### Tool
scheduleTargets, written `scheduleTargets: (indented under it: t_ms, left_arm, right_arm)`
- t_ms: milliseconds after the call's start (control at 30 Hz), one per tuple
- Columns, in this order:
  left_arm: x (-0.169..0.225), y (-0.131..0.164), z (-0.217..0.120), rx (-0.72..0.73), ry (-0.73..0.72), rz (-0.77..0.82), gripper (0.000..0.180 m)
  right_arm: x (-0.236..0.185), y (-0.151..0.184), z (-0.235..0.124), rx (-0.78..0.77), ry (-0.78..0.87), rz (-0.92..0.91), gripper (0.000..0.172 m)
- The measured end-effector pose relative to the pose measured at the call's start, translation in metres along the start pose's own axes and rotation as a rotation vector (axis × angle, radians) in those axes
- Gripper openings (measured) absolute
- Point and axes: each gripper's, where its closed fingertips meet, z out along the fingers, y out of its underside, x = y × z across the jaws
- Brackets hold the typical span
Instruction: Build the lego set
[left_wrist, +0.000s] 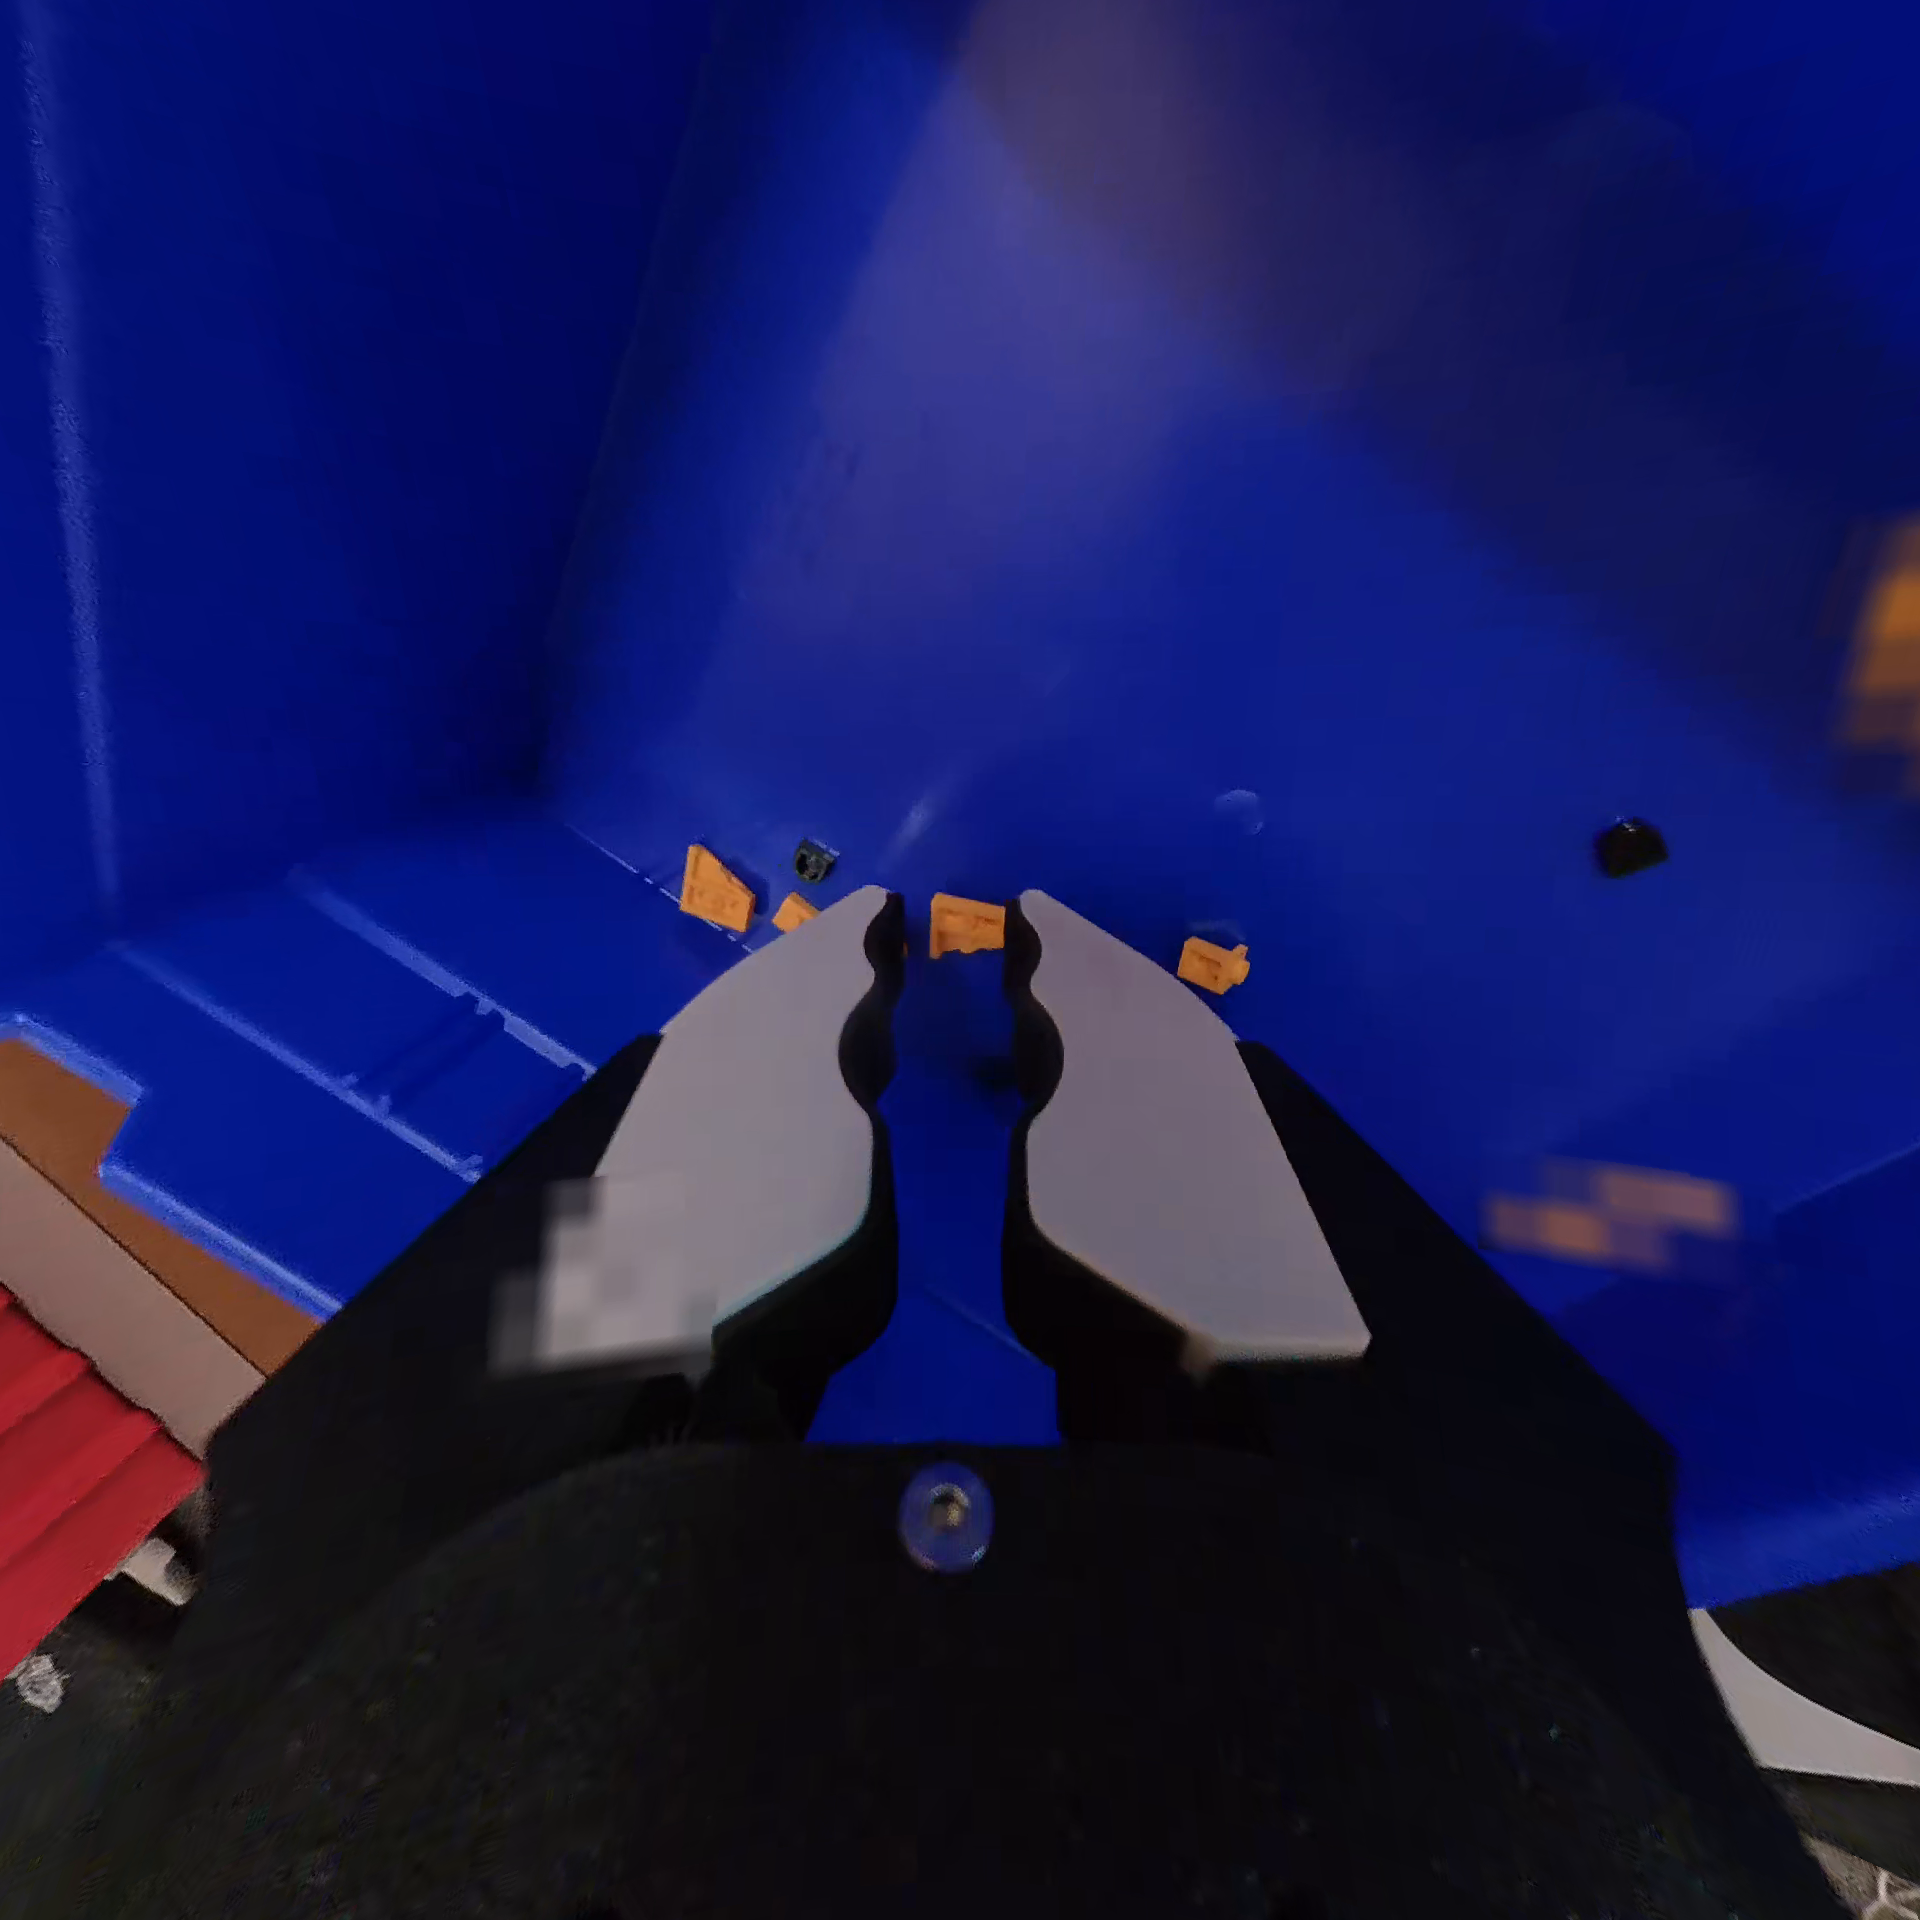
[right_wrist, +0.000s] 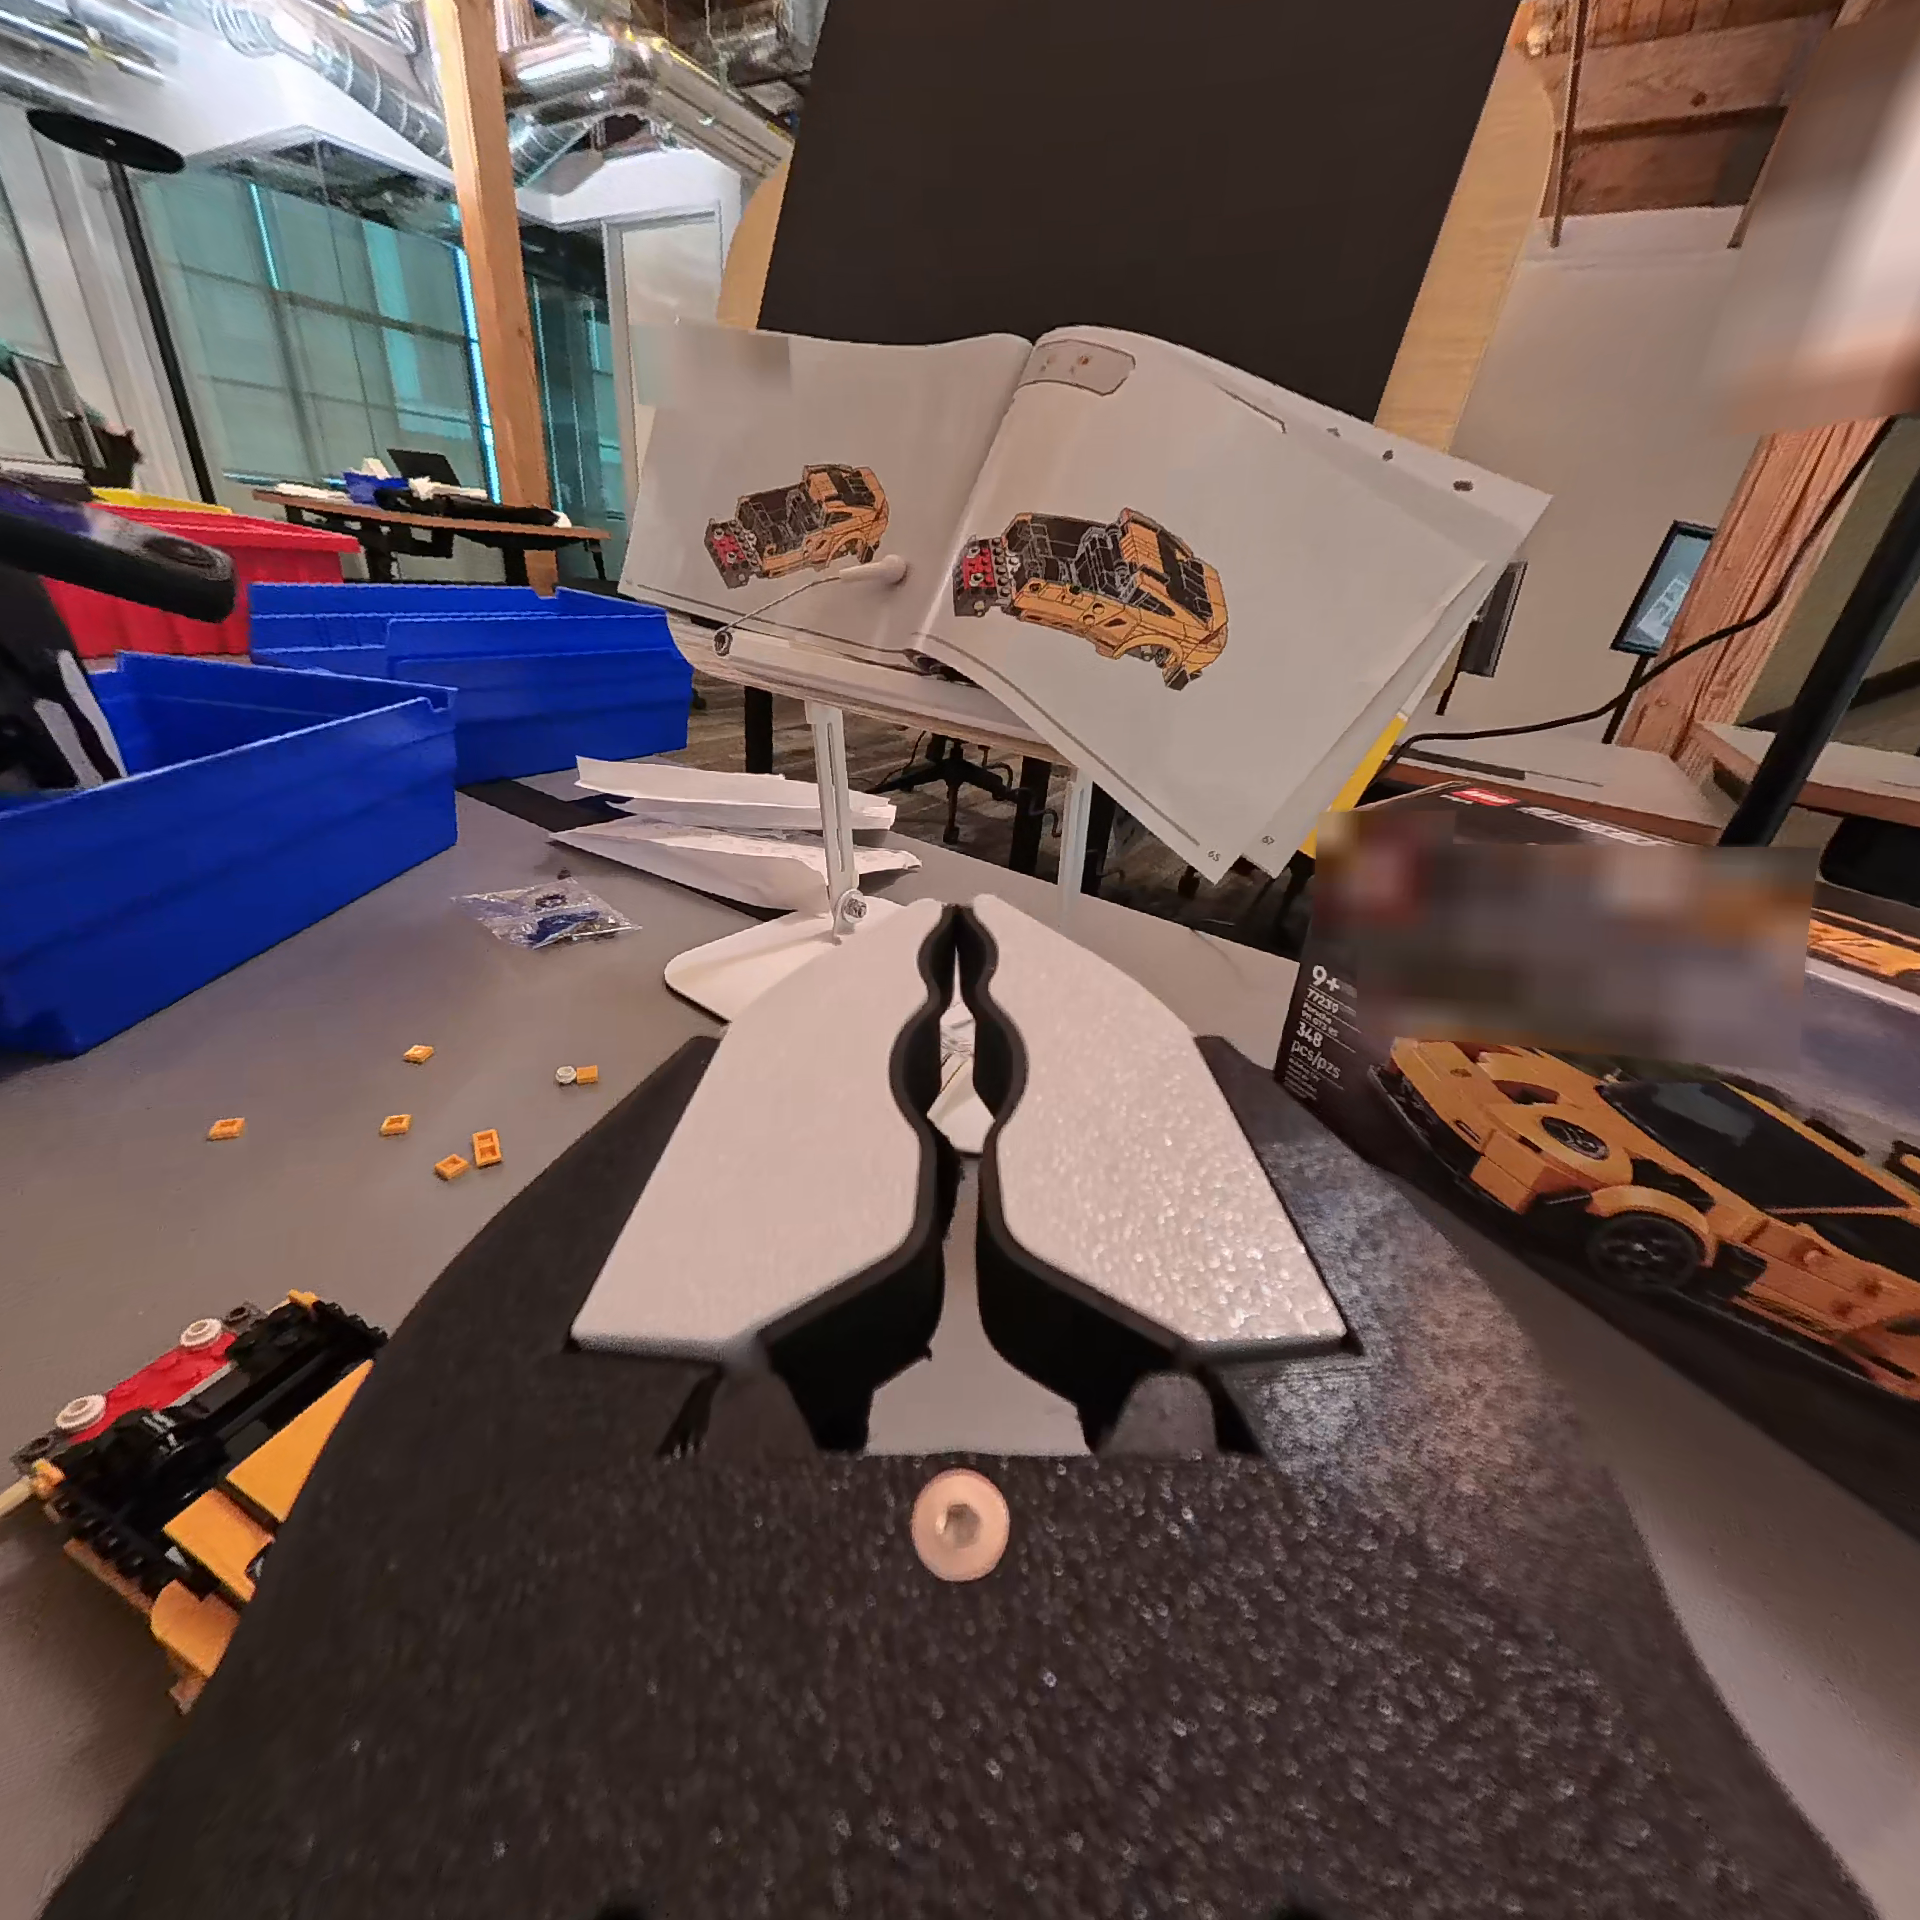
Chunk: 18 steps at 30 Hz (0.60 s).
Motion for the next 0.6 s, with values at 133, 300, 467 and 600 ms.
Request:
scheduleTargets:
  t_ms: [133,300,467,600]
  left_arm:
    - [-0.001,0.005,0.007,-0.061,-0.004,0.023,0.023]
    - [-0.007,0.013,0.008,-0.115,-0.016,0.039,0.023]
    - [-0.002,0.021,0.008,-0.157,0.025,0.06,0.024]
    - [0.006,0.024,0.008,-0.163,0.062,0.111,0.024]
  right_arm:
    - [-0.002,0.004,0.001,-0.013,-0.015,0.004,0.0]
    - [-0.004,0.009,0.003,-0.033,-0.03,0.01,0.0]
    - [-0.005,0.013,0.004,-0.047,-0.036,0.019,0.0]
    - [-0.006,0.015,0.005,-0.055,-0.042,0.02,0.0]
